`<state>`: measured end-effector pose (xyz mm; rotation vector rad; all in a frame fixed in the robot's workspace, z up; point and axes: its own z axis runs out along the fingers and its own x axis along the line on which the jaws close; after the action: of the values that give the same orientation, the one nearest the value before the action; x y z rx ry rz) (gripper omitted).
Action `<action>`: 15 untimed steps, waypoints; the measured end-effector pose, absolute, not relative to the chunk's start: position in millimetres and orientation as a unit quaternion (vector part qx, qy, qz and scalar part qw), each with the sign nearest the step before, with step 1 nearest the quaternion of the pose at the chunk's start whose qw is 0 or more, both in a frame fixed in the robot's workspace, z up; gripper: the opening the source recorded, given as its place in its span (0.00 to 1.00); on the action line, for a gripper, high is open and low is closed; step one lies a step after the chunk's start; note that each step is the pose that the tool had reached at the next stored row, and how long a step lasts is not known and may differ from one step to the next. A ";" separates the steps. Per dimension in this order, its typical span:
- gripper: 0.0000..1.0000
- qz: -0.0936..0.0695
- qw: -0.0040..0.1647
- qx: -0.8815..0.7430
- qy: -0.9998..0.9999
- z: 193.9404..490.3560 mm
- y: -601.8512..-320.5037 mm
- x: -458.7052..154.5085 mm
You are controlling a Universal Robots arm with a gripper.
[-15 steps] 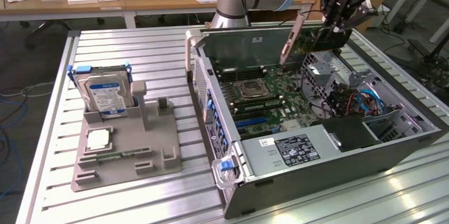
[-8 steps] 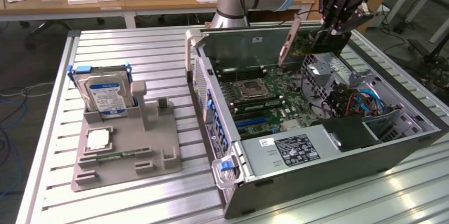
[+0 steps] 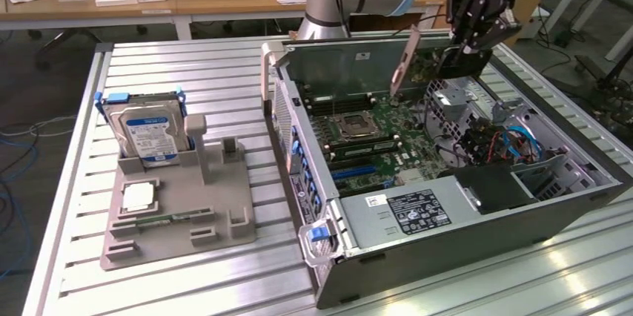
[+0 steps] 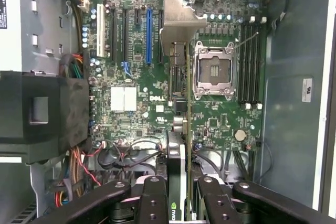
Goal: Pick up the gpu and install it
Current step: 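Insert the gpu into the slot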
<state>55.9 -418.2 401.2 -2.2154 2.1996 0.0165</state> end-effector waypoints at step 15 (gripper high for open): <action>0.27 0.004 0.011 -0.710 0.705 376.9 -418.2 49.9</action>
<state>49.9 -418.2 376.9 -2.2131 2.1974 0.0116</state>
